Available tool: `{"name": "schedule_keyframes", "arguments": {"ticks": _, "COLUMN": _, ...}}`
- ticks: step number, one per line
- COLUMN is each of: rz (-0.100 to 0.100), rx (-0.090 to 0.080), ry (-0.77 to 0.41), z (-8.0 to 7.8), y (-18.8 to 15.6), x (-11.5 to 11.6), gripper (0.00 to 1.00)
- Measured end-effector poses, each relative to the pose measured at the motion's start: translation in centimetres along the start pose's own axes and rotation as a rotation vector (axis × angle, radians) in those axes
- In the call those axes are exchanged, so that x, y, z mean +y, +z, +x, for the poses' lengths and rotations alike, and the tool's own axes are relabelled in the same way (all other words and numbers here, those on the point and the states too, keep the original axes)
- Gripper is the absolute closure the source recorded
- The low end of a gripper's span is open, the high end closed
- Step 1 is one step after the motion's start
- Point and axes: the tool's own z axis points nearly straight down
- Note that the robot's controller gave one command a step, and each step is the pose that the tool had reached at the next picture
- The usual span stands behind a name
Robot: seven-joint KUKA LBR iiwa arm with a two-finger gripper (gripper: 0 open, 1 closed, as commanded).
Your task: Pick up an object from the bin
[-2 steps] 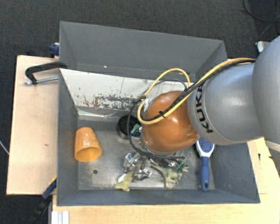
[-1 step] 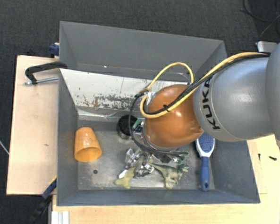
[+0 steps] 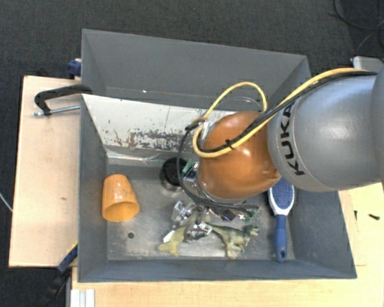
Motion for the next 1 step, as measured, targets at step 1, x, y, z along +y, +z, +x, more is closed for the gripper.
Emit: {"name": "schedule_keyframes", "arguments": {"ticks": 1, "rz": 0.003, "rx": -0.003, "ry": 0.001, "z": -0.33, "y": -5.87, "x": -0.09, "gripper": 1.0}}
